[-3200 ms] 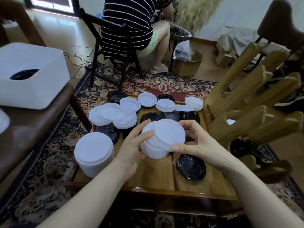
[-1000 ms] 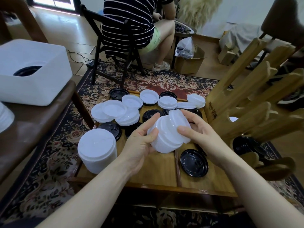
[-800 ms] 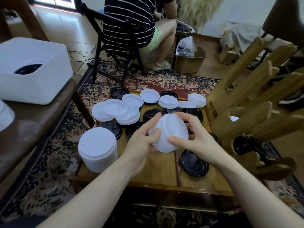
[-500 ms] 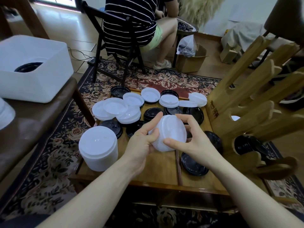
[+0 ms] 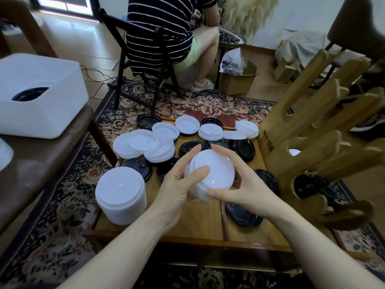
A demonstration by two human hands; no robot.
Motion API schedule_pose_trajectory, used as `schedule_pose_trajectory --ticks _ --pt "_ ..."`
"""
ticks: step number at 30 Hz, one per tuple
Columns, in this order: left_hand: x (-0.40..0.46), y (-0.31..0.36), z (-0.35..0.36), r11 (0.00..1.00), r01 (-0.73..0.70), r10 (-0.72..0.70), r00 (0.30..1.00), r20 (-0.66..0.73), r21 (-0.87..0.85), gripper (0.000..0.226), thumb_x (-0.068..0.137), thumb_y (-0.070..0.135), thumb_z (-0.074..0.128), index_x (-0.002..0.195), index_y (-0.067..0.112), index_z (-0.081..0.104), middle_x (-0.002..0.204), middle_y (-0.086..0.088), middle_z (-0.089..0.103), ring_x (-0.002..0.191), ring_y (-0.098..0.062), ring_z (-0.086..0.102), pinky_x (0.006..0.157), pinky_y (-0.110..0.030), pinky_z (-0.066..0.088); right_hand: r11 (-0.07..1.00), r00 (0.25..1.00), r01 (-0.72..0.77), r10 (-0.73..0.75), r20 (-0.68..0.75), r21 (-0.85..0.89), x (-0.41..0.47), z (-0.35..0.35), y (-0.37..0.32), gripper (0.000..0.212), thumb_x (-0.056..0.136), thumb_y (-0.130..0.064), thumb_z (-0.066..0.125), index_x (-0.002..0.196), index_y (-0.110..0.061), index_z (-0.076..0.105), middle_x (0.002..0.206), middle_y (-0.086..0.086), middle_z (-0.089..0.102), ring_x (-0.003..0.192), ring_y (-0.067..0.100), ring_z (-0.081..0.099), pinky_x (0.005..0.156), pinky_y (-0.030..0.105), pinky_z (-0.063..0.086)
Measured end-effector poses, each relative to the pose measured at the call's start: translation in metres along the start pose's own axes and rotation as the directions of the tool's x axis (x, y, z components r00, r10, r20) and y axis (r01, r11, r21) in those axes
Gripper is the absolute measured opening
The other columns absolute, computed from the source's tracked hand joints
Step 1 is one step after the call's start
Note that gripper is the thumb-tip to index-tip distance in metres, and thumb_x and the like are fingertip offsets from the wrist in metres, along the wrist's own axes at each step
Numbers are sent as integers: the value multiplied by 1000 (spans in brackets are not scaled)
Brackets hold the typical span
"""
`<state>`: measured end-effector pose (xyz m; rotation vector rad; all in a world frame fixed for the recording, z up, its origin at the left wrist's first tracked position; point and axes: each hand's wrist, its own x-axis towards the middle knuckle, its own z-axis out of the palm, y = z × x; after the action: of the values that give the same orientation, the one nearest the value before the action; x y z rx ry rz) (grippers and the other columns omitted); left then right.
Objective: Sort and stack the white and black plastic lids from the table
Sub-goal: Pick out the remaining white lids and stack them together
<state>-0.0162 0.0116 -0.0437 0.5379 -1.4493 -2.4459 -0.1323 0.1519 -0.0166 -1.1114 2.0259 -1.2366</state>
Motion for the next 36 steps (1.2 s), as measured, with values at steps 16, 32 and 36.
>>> schedule_pose_trajectory --ticks 16,32,36 --pt "15 -13 -20 998 62 -59 991 -118 20 49 59 30 80 99 56 73 114 8 74 109 -16 66 87 -33 56 841 972 -235 207 -111 -487 181 -51 59 77 86 -28 73 151 -19 32 150 13 37 141 26 31 112 39 30" --pt "23 -15 -25 996 47 -56 989 -139 -72 65 47 43 88 110 52 72 128 4 68 119 -18 63 103 -48 51 905 958 -250 179 -226 -345 153 -29 45 83 80 -33 79 149 -20 34 143 9 32 137 22 30 107 30 26" --pt "19 -13 -18 997 8 -22 984 -177 -83 55 57 33 88 107 50 74 128 4 68 118 -16 64 99 -45 55 966 970 -195 164 -181 -167 86 -23 9 70 85 -28 74 146 -29 39 142 -6 36 131 6 31 102 25 26"
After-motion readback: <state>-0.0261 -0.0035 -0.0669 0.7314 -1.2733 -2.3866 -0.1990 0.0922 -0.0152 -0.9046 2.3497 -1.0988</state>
